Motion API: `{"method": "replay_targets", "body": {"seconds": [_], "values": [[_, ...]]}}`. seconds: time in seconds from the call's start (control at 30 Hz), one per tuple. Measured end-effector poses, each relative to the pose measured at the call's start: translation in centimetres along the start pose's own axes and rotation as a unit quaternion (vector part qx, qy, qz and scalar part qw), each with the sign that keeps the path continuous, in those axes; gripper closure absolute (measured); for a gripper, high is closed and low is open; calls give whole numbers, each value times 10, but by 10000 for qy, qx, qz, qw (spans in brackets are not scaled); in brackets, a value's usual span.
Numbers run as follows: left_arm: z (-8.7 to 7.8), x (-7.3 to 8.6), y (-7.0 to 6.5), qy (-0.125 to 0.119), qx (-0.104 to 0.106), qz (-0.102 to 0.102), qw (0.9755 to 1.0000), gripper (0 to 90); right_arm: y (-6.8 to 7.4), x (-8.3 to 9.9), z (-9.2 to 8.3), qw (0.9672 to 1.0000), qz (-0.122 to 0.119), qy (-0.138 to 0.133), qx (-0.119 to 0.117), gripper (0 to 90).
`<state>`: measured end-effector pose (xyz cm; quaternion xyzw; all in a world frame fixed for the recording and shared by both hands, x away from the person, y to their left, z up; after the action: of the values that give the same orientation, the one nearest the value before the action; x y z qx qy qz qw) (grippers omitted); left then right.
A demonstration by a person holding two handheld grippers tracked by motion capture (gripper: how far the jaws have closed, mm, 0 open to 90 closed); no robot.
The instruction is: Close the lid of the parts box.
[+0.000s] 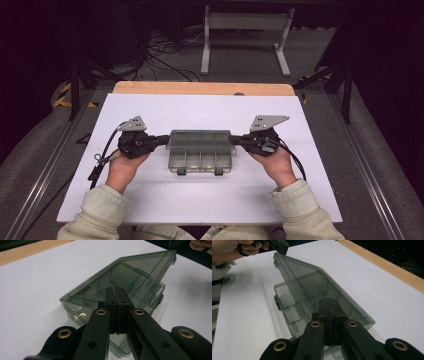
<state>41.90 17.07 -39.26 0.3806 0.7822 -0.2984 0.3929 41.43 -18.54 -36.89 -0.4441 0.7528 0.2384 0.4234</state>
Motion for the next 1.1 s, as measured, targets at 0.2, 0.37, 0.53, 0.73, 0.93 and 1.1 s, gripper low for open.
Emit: {"method": "replay_targets", "body": {"seconds": [0.2,0.37,0.53,0.73,0.93,1.1], "values": [[2,1,-2,225,-43,35,9997,898,2,4,2,9998,35,190,-67,900],[4,2,-4,400,-1,75,9992,898,4,8,7,9991,-10,409,-119,900],[6,3,-5,571,37,32,9984,898,6,10,12,9983,-34,561,-169,900],[10,4,-6,803,60,59,9967,898,7,12,16,9971,-36,731,-222,900],[14,5,-7,1016,132,63,9947,898,7,15,19,9953,-26,922,-301,900],[17,7,-7,1150,181,64,9932,898,8,17,22,9937,-41,1068,-345,900]]}}
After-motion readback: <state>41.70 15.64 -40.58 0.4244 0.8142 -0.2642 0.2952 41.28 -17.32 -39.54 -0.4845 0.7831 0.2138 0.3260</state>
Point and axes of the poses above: each handheld gripper's, and its own axes: z roughly forward along the jaws, x roughly out of its underside, y roughly to its left, the point moved 2 cm from there along z, roughly forward along the jaws, and after that the axes turned 1 degree about x, right-handed, at the moved point
